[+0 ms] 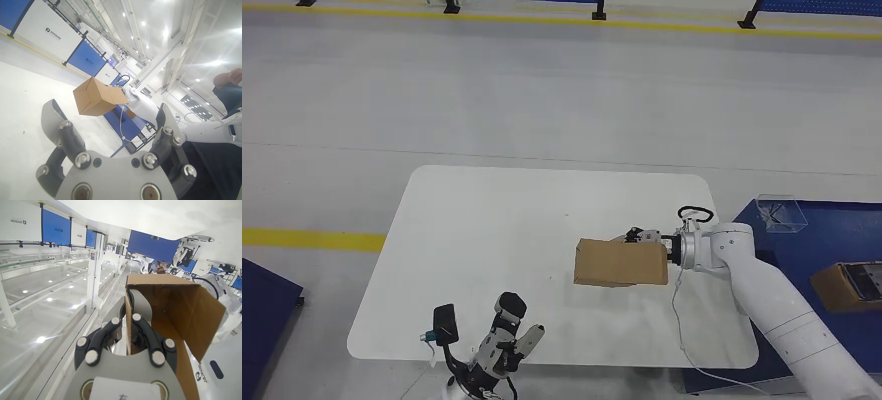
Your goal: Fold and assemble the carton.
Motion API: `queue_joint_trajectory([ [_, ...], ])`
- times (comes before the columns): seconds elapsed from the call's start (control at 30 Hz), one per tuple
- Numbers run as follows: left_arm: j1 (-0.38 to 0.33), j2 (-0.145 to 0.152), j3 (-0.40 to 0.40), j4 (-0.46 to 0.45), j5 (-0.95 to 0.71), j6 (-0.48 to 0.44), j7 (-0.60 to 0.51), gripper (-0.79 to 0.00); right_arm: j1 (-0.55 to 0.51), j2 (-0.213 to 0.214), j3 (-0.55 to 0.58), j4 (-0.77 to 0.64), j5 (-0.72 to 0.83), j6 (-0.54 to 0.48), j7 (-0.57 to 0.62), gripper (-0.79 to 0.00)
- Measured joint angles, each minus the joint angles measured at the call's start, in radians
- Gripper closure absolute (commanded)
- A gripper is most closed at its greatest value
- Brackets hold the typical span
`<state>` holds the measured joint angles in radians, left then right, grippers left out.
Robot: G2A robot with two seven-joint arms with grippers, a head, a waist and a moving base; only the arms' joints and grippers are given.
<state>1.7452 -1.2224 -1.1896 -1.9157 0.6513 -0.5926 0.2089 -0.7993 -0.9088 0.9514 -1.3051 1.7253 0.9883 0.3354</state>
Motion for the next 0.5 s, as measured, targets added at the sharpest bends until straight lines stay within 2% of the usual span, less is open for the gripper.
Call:
queue_joint_trajectory([
  [0.07, 0.000, 0.000, 0.000, 0.000, 0.000, 0.000, 0.000, -0.785, -0.016, 0.002, 0.021, -0.023, 0.031, -0.016, -0.022, 0.000],
  [0.13, 0.000, 0.000, 0.000, 0.000, 0.000, 0.000, 0.000, -0.785, -0.034, 0.007, 0.052, -0.039, 0.116, 0.006, -0.106, 0.000],
  [0.17, 0.000, 0.000, 0.000, 0.000, 0.000, 0.000, 0.000, -0.785, -0.045, 0.009, 0.062, -0.045, 0.172, 0.017, -0.161, 0.000],
  [0.27, 0.000, 0.000, 0.000, 0.000, 0.000, 0.000, 0.000, -0.785, -0.074, 0.020, 0.081, -0.095, 0.452, -0.007, -0.428, 0.000],
  [0.37, 0.000, 0.000, 0.000, 0.000, 0.000, 0.000, 0.000, -0.785, -0.092, 0.038, 0.084, -0.197, 0.819, -0.198, -0.814, 0.000],
  [0.4, 0.000, 0.000, 0.000, 0.000, 0.000, 0.000, 0.000, -0.785, -0.087, 0.045, 0.094, -0.255, 0.976, -0.313, -0.978, 0.000],
  [0.5, 0.000, 0.000, 0.000, 0.000, 0.000, 0.000, 0.000, -0.785, -0.066, 0.060, 0.131, -0.353, 1.255, -0.597, -1.314, 0.000],
])
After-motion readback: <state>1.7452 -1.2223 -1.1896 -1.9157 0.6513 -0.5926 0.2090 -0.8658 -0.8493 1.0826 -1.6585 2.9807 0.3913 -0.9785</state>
